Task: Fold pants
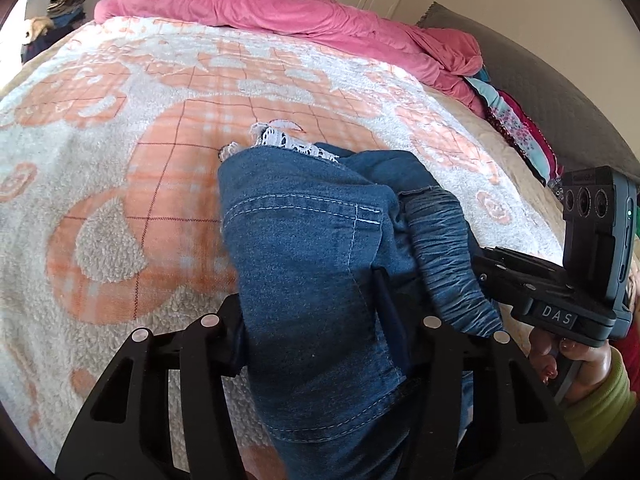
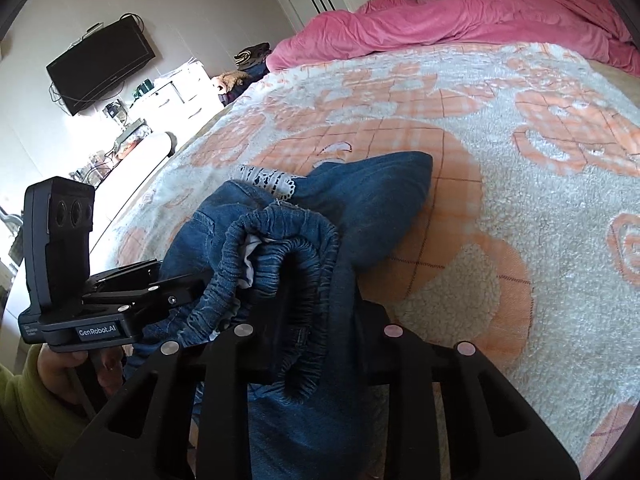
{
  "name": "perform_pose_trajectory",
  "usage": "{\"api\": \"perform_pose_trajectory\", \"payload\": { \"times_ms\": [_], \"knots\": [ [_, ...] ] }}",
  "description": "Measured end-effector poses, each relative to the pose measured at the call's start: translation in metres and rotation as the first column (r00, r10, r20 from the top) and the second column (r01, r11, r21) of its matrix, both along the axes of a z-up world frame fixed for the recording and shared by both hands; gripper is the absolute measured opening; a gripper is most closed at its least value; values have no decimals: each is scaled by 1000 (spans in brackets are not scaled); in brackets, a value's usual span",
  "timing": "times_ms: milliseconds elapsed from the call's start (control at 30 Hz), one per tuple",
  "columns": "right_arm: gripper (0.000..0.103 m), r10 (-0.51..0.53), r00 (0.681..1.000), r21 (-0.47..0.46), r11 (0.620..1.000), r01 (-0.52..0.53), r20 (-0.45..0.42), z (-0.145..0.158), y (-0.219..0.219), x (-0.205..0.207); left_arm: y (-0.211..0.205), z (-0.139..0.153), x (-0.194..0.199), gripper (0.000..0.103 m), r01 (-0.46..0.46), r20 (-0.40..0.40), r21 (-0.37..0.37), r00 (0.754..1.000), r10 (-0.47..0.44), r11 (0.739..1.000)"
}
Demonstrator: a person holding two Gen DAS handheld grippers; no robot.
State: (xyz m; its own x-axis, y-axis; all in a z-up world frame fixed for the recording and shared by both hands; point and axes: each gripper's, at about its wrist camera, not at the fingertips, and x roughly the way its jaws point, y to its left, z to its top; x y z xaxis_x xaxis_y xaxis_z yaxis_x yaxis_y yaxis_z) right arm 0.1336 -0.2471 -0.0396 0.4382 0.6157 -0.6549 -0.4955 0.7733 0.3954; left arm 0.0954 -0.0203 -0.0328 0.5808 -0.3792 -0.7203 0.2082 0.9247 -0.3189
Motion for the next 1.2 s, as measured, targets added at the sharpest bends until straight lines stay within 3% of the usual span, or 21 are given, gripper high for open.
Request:
{"api": "perform_pose_trajectory", "payload": {
  "times_ms": [500, 867, 1200],
  "knots": [
    [22, -2, 996, -19, 1000, 4, 91, 30, 9, -1, -1, 26, 9, 40, 6, 53, -13, 999, -6, 1000],
    [22, -8, 990, -37, 999, 13, 140, 52, 25, 43, 9, 43, 50, 40, -16, 103, -6, 995, 17, 1000],
    [22, -22, 989, -57, 998, 30, 143, 46, 35, 77, 13, 43, 80, 40, -24, 135, 2, 991, 24, 1000]
  ]
}}
